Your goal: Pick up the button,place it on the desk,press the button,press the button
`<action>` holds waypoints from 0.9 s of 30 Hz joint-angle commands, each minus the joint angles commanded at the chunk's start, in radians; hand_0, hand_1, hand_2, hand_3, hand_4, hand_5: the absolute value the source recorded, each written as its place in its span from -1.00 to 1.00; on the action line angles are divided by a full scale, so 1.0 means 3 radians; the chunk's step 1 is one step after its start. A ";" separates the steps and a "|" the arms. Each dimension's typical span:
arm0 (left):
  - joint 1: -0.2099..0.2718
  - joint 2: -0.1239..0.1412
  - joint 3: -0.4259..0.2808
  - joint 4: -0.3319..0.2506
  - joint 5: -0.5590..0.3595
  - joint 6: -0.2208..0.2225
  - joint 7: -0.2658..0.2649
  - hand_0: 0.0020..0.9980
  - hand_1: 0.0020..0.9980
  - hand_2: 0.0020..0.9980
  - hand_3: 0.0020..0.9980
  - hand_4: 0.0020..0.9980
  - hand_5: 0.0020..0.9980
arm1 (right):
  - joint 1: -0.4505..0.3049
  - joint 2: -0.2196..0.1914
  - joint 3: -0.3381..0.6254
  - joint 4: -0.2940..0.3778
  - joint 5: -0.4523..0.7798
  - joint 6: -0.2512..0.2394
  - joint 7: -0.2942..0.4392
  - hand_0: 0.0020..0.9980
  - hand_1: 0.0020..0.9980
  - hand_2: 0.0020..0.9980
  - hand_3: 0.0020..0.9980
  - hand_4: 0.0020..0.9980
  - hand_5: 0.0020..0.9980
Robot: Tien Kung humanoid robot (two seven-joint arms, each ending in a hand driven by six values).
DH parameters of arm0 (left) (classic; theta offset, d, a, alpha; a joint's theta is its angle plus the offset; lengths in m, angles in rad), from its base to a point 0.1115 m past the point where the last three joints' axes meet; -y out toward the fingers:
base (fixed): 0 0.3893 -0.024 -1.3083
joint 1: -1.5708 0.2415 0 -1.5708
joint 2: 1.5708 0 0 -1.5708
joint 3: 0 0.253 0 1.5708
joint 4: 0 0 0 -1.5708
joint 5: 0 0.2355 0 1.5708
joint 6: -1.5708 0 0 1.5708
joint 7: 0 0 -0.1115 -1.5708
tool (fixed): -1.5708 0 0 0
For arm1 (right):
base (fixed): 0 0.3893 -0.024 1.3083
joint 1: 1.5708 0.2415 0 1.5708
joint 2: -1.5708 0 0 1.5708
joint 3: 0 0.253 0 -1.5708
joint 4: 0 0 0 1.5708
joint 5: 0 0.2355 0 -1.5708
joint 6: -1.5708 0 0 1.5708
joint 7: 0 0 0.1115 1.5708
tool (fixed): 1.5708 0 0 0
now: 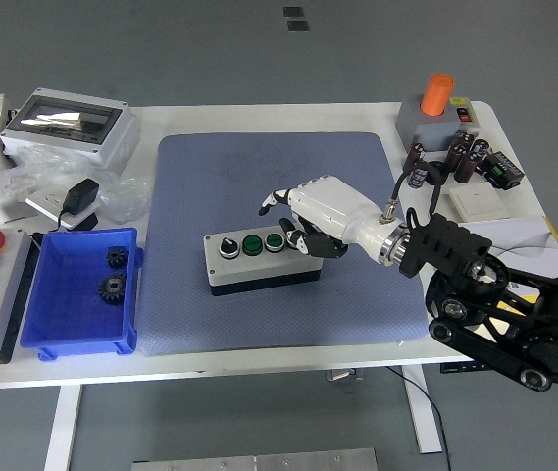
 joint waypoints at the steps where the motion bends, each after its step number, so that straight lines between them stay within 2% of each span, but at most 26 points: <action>1: 0.0000 0.0000 -0.0004 0.0000 0.0005 0.0000 0.0001 0.49 0.52 0.14 0.08 -0.26 -1.00 | -0.0009 -0.0003 0.0034 0.0007 0.0071 0.0022 0.0015 -0.80 -0.79 -0.72 0.39 -0.52 -1.00; 5: -0.0003 0.0003 -0.0027 0.0000 0.0027 0.0003 0.0004 0.49 0.52 0.14 0.08 -0.26 -1.00 | -0.0019 0.0021 0.0092 -0.0047 0.0035 0.0167 -0.0010 -0.80 -0.79 -0.72 0.39 -0.52 -1.00; 6: -0.0004 0.0004 -0.0031 0.0000 0.0030 0.0003 0.0005 0.49 0.52 0.14 0.08 -0.26 -1.00 | -0.0018 0.0031 0.0096 -0.0062 -0.0015 0.0188 -0.0021 -0.78 -0.73 -0.64 0.41 -0.28 -0.71; 11: -0.0005 0.0005 -0.0050 0.0000 0.0045 0.0007 0.0012 0.49 0.52 0.14 0.08 -0.26 -1.00 | 0.0010 0.0083 0.0084 -0.0100 -0.0307 0.0324 -0.0120 -0.78 -0.73 -0.64 0.41 -0.28 -0.71; 12: -0.0005 0.0007 -0.0052 0.0000 0.0045 0.0009 0.0012 0.49 0.53 0.13 0.08 -0.28 -1.00 | 0.0020 0.0087 0.0072 -0.0099 -0.0337 0.0354 -0.0143 0.97 1.00 1.00 1.00 0.99 -0.11; 18: -0.0009 0.0017 -0.0068 0.0000 0.0047 0.0018 0.0013 0.49 0.52 0.13 0.08 -0.28 -1.00 | 0.0076 0.0095 0.0006 -0.0087 -0.0400 0.0494 -0.0235 1.00 1.00 1.00 1.00 1.00 -0.15; 23: -0.0010 0.0024 -0.0073 0.0000 0.0040 0.0029 0.0020 0.49 0.52 0.13 0.08 -0.28 -1.00 | 0.0110 0.0083 -0.0023 -0.0041 -0.0320 0.0612 -0.0288 1.00 1.00 1.00 1.00 1.00 -0.15; 24: -0.0009 0.0024 -0.0074 0.0000 0.0038 0.0031 0.0020 0.49 0.52 0.14 0.09 -0.27 -1.00 | 0.0113 0.0081 -0.0025 -0.0035 -0.0301 0.0634 -0.0297 1.00 1.00 1.00 1.00 1.00 -0.24; 27: -0.0010 0.0027 -0.0075 0.0000 0.0035 0.0032 0.0023 0.49 0.52 0.14 0.09 -0.27 -1.00 | 0.0126 0.0087 -0.0047 -0.0038 -0.0225 0.0705 -0.0329 1.00 1.00 1.00 1.00 1.00 -0.24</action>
